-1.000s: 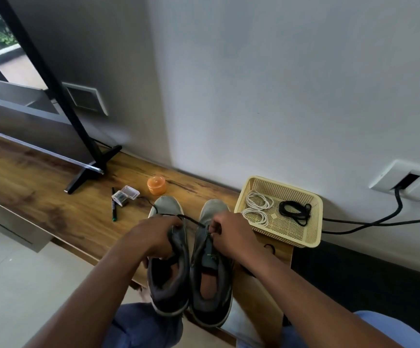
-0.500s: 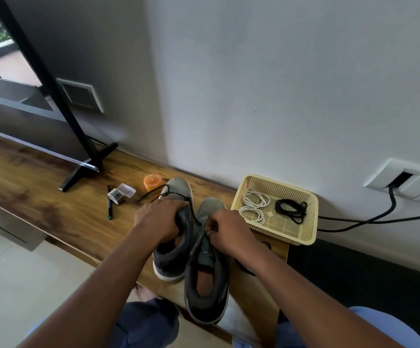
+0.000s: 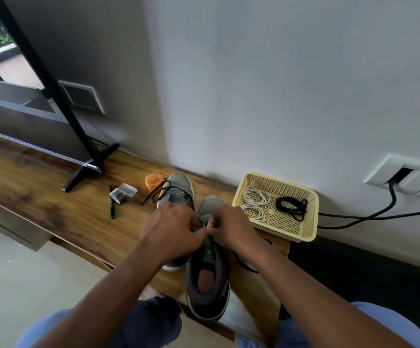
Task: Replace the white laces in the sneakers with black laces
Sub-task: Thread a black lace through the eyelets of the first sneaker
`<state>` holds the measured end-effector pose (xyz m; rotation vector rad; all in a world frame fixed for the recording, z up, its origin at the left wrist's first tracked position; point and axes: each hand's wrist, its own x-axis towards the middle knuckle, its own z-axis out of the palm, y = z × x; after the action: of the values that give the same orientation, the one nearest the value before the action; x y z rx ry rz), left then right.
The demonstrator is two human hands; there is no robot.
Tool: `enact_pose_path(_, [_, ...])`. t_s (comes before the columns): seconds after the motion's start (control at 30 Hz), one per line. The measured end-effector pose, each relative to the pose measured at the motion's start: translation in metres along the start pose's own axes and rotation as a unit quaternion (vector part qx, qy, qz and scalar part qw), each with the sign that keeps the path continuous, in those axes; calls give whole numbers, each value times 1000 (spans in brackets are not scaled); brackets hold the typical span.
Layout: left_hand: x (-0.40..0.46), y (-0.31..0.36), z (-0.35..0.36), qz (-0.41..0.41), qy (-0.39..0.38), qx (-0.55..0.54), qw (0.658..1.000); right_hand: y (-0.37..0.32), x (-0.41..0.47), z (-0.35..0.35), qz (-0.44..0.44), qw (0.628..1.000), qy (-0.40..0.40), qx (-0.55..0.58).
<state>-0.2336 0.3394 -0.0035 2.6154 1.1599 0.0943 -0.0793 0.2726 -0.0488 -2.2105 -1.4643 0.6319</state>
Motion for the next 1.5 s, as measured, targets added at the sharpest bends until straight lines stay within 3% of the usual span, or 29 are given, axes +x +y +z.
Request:
enact_pose_path(0.1, [-4,18,13,33,-21,101,994,-2,-1,-3,5,1000,-2,-1])
enact_pose_path(0.4, [-7,27,31,-36,-2,103,994,0,-14,-1,-20,1000,-12,-14])
enact_pose_path(0.7, [13,-12,31,-93,-66,-140,984,11,-13,-15,-10,998,-53,32])
enact_pose_path(0.9, [19,-28,42,-190,-91,-321,923,15,-10,-15,-8,997,-49,62])
enact_pose_path(1.27, [23,-26,47,-228,-74,-383,892,12,-6,19,-17,988,85,130])
enact_pose_path(1.5, [22,-26,49,-220,-66,-384,895,13,-5,26,-9,980,124,158])
